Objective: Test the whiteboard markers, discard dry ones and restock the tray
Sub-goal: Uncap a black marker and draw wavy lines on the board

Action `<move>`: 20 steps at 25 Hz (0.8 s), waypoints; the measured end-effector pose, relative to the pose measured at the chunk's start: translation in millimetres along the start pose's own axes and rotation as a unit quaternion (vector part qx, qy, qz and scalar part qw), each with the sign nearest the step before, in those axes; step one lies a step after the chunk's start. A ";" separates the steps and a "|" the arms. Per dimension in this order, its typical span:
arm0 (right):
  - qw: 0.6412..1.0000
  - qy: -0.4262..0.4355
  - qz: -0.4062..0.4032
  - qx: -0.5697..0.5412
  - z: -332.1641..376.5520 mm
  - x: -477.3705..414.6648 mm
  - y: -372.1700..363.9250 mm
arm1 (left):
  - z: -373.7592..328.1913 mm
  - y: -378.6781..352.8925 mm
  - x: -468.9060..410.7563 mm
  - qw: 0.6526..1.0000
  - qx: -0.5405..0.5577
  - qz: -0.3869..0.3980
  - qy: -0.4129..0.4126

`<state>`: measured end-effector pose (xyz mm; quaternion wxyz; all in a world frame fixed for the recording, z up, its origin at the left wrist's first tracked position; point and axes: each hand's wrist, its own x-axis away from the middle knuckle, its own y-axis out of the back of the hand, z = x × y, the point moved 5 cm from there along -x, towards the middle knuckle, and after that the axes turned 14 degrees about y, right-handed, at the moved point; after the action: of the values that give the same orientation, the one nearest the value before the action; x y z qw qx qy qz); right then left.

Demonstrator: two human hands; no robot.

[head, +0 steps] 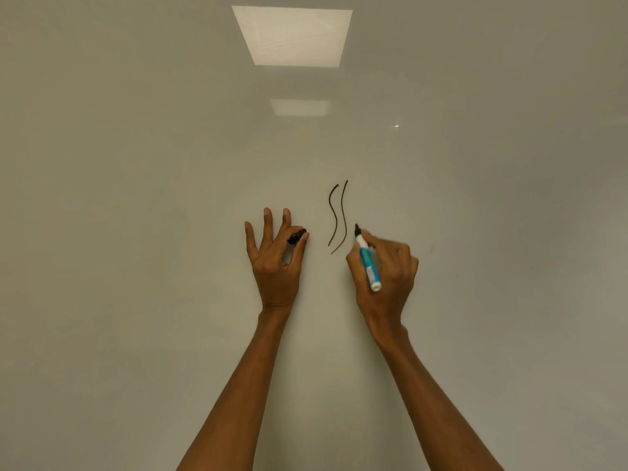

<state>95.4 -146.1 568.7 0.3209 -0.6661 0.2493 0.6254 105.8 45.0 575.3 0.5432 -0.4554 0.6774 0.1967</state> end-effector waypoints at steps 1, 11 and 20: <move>1.000 0.004 0.009 -0.002 3.2 10.4 0.7 | -1.7 1.0 -0.5 1.000 -0.001 0.000 0.005; 0.995 -0.058 -0.039 -0.066 -17.5 -76.4 3.2 | -4.1 0.6 0.6 1.000 -0.001 0.002 -0.019; 0.987 -0.115 0.008 -0.112 -11.1 37.7 21.8 | -4.1 1.5 0.7 1.000 0.003 0.010 0.000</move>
<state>90.3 -166.4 528.9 0.2657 -0.6196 0.1451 0.7242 102.3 42.3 575.7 0.5430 -0.4470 0.6822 0.2000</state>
